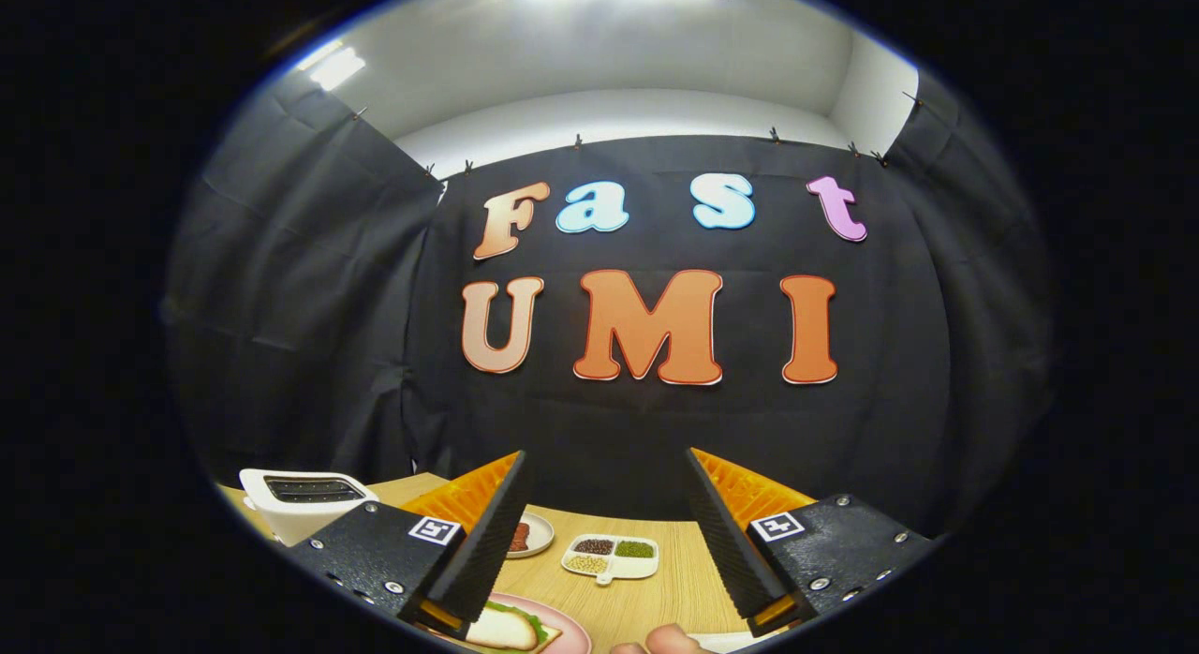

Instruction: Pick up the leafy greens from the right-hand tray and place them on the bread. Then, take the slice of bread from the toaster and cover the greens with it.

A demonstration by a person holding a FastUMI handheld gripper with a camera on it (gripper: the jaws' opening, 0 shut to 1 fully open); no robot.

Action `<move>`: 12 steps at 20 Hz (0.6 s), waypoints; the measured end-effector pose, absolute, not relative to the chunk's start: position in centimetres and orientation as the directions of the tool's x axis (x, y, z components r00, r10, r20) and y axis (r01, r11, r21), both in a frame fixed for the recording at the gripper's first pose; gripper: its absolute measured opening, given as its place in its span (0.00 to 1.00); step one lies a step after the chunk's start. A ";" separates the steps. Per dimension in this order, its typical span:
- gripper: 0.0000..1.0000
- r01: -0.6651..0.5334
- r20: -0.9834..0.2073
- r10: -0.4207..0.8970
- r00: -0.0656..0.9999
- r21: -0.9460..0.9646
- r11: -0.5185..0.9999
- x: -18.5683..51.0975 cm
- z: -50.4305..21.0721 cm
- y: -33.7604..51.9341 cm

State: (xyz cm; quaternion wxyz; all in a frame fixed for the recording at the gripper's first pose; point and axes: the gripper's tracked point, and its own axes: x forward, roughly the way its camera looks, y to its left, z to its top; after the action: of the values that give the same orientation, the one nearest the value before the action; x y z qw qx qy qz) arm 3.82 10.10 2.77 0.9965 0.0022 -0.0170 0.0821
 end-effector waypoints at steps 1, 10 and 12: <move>0.97 -0.164 0.035 0.164 0.986 0.004 0.986 3.7 2.8 10.1; 0.97 -0.166 0.029 0.166 0.986 -0.002 0.986 4.0 2.5 10.1; 0.97 -0.161 0.026 0.161 0.987 -0.003 0.987 4.1 2.6 10.0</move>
State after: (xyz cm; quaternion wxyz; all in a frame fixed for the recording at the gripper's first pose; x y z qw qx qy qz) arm 4.10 10.02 2.58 0.9966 -0.0004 -0.0132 0.0808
